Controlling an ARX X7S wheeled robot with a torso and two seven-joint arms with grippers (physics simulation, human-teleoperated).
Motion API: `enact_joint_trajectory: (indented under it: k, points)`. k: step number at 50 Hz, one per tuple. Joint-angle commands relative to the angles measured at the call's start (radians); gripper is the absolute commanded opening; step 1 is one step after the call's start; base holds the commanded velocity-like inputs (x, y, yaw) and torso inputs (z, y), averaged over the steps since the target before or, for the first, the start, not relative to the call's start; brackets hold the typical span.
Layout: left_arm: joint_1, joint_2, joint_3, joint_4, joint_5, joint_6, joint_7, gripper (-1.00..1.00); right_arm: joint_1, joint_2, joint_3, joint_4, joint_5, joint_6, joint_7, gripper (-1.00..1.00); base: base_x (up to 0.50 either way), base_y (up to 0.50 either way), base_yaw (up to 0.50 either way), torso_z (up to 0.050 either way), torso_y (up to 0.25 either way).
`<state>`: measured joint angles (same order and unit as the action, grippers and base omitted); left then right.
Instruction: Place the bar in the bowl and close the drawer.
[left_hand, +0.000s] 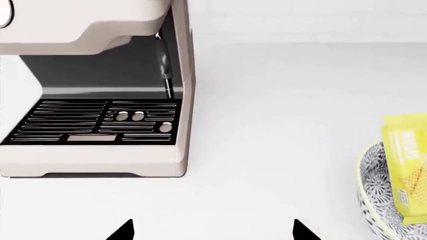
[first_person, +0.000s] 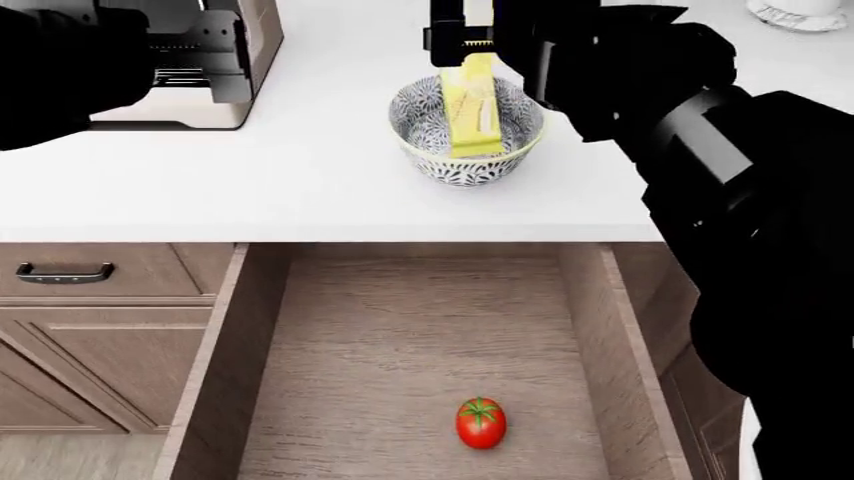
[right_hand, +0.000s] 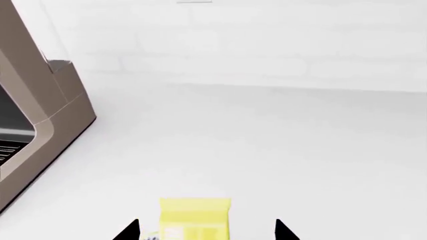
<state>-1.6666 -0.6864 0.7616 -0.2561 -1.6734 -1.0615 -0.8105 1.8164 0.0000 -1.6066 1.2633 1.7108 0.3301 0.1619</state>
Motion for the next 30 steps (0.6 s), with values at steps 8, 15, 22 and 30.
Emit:
enact_joint_trajectory:
  k: [8, 15, 22, 30]
  points:
    - [0.007, -0.001, -0.005, 0.015, -0.018, 0.006, -0.022, 1.0, 0.091, 0.0, -0.001, 0.009, 0.006, 0.096, -0.041, 1.0, 0.0, 0.0, 0.0, 0.0, 0.0]
    - [0.01, 0.008, -0.012, 0.023, -0.049, 0.005, -0.042, 1.0, 0.186, 0.0, -0.022, 0.044, 0.048, 0.262, -0.091, 1.0, 0.0, 0.0, 0.0, 0.0, 0.143]
    - [0.024, -0.001, -0.03, 0.054, -0.087, 0.015, -0.065, 1.0, 0.276, 0.03, -0.206, 0.045, 0.264, 0.335, -0.144, 1.0, 0.0, 0.0, 0.0, -0.001, 0.25]
    - [0.045, -0.02, -0.046, 0.117, -0.126, 0.022, -0.097, 1.0, 0.355, 0.254, -0.18, -0.339, 0.371, 0.31, 0.027, 1.0, 0.0, 0.0, 0.0, 0.0, 0.25]
